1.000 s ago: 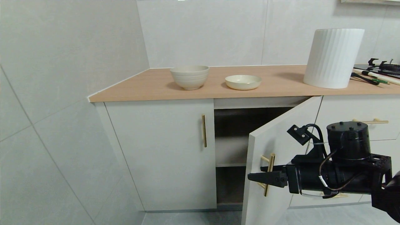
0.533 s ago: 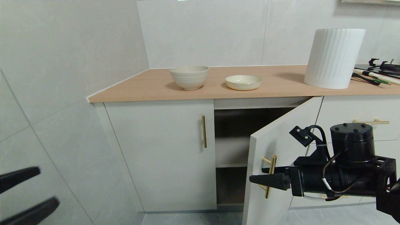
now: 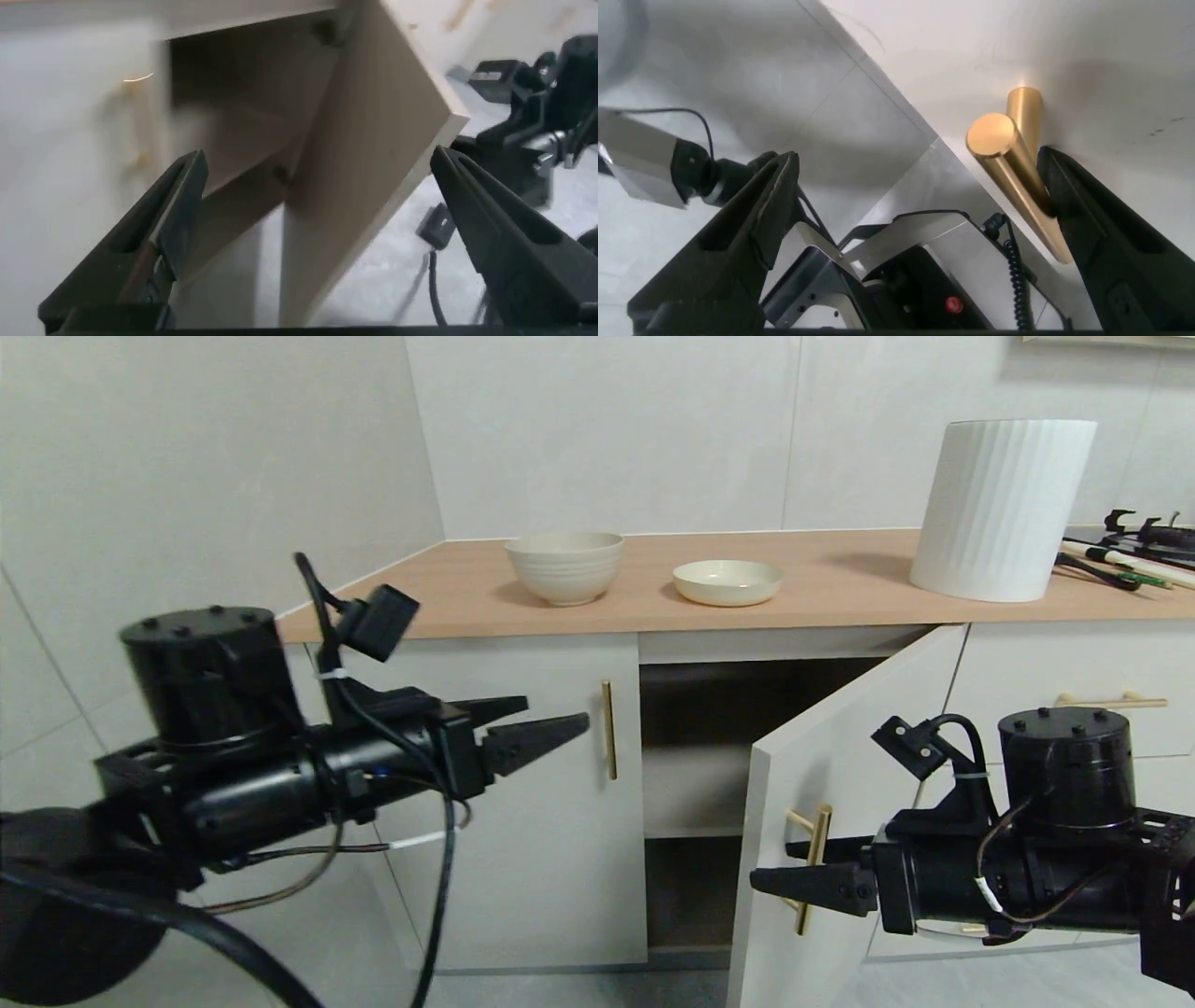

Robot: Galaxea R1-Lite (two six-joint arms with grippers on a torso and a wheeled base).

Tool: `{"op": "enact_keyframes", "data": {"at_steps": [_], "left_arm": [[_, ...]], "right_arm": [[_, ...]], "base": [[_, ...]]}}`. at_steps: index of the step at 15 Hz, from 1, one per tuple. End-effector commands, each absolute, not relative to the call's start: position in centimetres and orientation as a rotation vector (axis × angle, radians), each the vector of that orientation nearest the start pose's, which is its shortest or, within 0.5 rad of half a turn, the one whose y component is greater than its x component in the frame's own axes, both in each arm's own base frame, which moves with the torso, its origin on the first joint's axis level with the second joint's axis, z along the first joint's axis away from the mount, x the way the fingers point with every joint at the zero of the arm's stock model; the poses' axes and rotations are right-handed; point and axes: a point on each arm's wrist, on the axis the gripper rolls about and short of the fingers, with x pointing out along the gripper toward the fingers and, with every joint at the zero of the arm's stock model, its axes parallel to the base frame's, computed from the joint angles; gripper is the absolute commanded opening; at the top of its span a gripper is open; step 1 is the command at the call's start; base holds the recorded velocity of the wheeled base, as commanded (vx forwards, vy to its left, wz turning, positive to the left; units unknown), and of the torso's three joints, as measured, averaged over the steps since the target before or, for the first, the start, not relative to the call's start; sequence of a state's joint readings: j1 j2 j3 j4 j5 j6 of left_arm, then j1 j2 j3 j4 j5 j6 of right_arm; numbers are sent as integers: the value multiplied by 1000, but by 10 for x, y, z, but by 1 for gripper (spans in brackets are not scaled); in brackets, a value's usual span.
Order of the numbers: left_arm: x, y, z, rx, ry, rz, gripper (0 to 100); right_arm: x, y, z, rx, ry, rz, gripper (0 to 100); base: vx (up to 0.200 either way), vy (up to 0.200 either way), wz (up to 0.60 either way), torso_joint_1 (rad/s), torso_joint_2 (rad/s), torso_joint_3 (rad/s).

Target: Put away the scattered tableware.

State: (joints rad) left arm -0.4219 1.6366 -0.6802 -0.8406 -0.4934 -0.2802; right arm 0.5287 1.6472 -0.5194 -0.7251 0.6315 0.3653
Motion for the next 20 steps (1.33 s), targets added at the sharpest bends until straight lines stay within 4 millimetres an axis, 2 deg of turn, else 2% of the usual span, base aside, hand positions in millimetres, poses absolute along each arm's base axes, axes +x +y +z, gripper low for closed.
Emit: {"op": "enact_keyframes", "data": {"at_steps": [1,3,4,8,10,11,15,16,20], "left_arm": [[262,-162,131,-258,394,-934,100],[253,-169,122,-266,373,-962,100],[254,-171,110,-297,401,-958,100],[273,-187,71,-307,386,-957,100],[273,-196,68,-303,388,-972,100],[272,-199,68,-300,385,-976,0],[277,-209,76,-282,323,-1001,0],[287,-222,75,-263,286,-1024,0],[307,-248,54,-249,269,-1049,0]], "right_arm": [[215,141,132,332,639,1049,100],[214,140,132,331,636,1050,100],[213,140,133,331,633,1052,100],[212,139,134,331,630,1053,100],[212,139,134,331,632,1052,100],[212,139,134,331,632,1052,100],[210,139,133,330,635,1053,100],[210,139,132,331,639,1054,100],[207,137,135,330,629,1056,100]], "base": [[0,0,0,0,0,0],[0,0,0,0,0,0],[0,0,0,0,0,0],[0,0,0,0,0,0],[0,0,0,0,0,0],[0,0,0,0,0,0],[0,0,0,0,0,0],[0,0,0,0,0,0],[0,0,0,0,0,0]]}}
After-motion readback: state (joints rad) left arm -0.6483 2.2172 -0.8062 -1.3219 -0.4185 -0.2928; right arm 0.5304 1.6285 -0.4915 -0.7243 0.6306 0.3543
